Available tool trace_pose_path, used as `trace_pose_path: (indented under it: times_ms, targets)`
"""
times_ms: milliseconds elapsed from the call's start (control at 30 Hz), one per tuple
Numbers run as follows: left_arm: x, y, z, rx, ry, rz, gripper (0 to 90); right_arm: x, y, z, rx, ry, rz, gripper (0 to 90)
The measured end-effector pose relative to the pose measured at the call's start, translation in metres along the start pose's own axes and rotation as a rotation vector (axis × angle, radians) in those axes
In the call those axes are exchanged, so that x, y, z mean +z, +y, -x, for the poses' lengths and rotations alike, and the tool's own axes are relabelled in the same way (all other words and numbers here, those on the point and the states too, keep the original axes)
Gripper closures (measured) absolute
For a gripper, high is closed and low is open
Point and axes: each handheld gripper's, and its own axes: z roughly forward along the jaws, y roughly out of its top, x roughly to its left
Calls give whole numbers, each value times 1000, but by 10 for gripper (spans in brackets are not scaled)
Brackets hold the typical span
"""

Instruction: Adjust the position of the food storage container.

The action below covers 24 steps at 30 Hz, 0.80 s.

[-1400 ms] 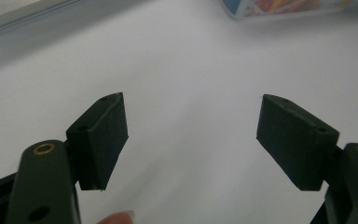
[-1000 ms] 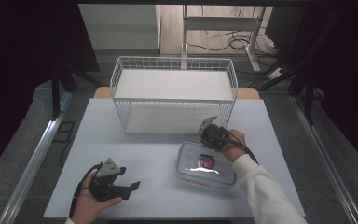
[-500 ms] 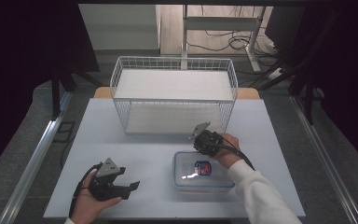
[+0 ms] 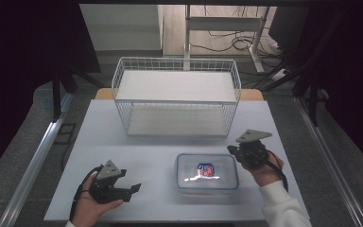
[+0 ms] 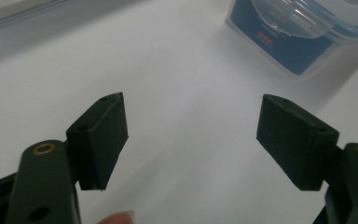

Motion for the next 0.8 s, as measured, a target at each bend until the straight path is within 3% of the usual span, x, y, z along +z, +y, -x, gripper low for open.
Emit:
trace_pose_path:
  times_ms: [100, 133, 200, 267, 433, 533, 800]
  targets:
    - [1, 0, -1, -4, 1, -3, 245, -10, -24, 7, 66, -34, -15, 887]
    - [1, 0, -1, -4, 1, -3, 245, -10, -24, 7, 66, -34, -15, 887]
    - [1, 0, 0, -1, 0, -7, 245, -15, -45, 11, 147, -12, -28, 888]
    - [1, 0, 0, 0, 0, -7, 245, -14, -54, 13, 174, -7, -44, 887]
    - [1, -1, 0, 1, 0, -11, 246, -8, -59, 16, 194, -21, -86, 887]
    - [2, -1, 0, -1, 1, -18, 245, -2, -59, 12, 182, 0, -118, 887]
    - [2, -1, 0, -3, 4, -17, 246, 3, -57, 4, 166, 42, -132, 887]
